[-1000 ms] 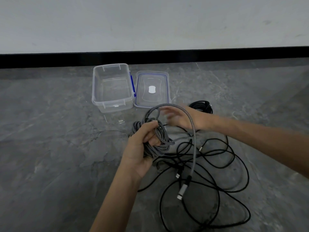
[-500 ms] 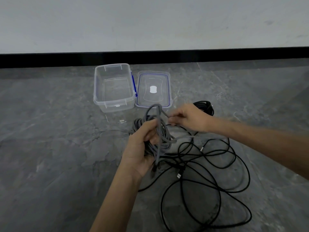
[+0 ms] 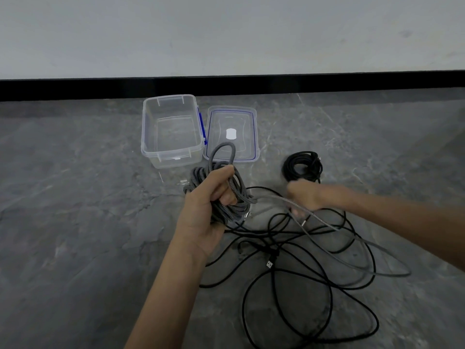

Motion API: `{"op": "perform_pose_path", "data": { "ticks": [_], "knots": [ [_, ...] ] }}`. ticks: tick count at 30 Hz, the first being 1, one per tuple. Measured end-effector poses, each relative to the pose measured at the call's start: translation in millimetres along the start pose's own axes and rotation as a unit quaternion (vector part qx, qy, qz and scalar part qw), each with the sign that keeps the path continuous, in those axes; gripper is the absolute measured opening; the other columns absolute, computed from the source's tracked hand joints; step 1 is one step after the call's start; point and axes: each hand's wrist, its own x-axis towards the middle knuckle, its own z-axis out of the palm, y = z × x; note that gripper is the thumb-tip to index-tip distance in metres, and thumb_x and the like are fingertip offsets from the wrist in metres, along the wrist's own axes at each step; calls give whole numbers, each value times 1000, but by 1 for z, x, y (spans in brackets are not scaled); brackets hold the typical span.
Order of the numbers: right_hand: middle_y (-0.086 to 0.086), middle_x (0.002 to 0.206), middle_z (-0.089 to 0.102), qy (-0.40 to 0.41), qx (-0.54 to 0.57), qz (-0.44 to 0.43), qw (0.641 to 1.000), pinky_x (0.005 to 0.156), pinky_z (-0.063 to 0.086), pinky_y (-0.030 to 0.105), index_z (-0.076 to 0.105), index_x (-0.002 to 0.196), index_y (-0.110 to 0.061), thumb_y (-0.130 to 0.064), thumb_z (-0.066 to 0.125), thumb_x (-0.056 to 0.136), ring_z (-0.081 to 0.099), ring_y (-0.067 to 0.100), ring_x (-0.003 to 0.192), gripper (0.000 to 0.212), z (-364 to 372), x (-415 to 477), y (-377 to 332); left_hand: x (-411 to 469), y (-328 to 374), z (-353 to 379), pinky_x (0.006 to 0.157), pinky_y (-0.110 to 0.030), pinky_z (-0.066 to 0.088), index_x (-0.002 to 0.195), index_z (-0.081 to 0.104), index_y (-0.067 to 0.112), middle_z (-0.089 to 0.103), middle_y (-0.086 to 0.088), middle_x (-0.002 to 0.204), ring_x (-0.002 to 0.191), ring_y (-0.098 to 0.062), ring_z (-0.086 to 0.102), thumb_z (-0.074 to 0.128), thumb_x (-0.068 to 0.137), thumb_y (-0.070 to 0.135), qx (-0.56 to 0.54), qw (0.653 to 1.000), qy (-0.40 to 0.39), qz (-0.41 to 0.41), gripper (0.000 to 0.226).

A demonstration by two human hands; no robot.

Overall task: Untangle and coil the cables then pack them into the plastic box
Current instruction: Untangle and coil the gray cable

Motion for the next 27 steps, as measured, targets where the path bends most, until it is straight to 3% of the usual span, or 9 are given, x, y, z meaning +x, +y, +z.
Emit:
{"op": "perform_pose_path", "data": {
  "ticks": [2,5,7,10,14,18,22,25,27],
  "knots": [
    [15,87,70,46,127,-31,990,75,45,27,62,76,-10,-24,47,100,60,21,83,31,-18,-6,-41,1,-3,-2,51,-19,26,44,35,26,23,11,42,41,-4,27,63,71,19,3,1000,8,-2,39],
    [5,100,71,-17,290,-158,944,84,49,20,65,103,-12,-32,37,103,65,12,89,35,-25,-31,-77,2,-4,-4,48,-16,29,45,36,25,26,11,42,39,-4,29,62,76,17,-14,1000,26,-7,42],
    [-5,92,66,-57,261,-208,941,79,51,19,62,103,-19,-33,38,103,62,1,81,28,-23,-40,-83,3,-4,-5,43,-14,34,47,38,23,28,10,40,37,-3,31,58,88,13,-35,998,50,-14,46],
    [-15,71,53,1,189,-253,949,65,41,22,57,92,-30,-33,45,100,47,-2,61,15,-11,-41,-79,6,0,-9,44,-12,32,62,43,20,28,11,41,37,-2,31,53,96,16,-54,995,77,-14,35],
    [-6,59,34,66,219,-300,926,51,28,24,57,83,-23,-32,47,100,31,7,53,21,1,-47,-69,8,0,-13,46,-12,31,72,54,12,29,11,41,38,-3,33,50,98,23,-98,991,85,-32,29],
    [-1,60,28,81,210,-318,921,52,26,33,57,102,-27,-46,57,89,27,16,54,23,-1,-53,-63,8,-1,-9,47,-12,33,73,55,12,30,11,41,39,-3,33,50,98,24,-84,992,83,-33,28],
    [-8,55,31,155,175,-338,912,51,29,29,58,98,-19,-50,54,87,29,9,51,33,1,-53,-66,8,4,-9,52,-14,32,72,55,13,30,12,41,39,-3,34,50,98,24,-94,992,80,-33,29],
    [6,56,43,177,161,-345,908,50,32,30,56,95,-17,-46,51,93,33,13,51,29,10,-49,-68,8,4,-9,53,-16,30,72,54,13,30,12,41,38,-3,33,51,98,24,-114,989,85,-33,28],
    [6,54,44,195,156,-336,908,49,30,23,53,96,-15,-43,51,94,33,10,49,29,15,-48,-68,8,4,-11,51,-14,30,72,54,14,29,11,41,38,-3,32,50,98,24,-132,986,92,-32,28]
  ]
}}
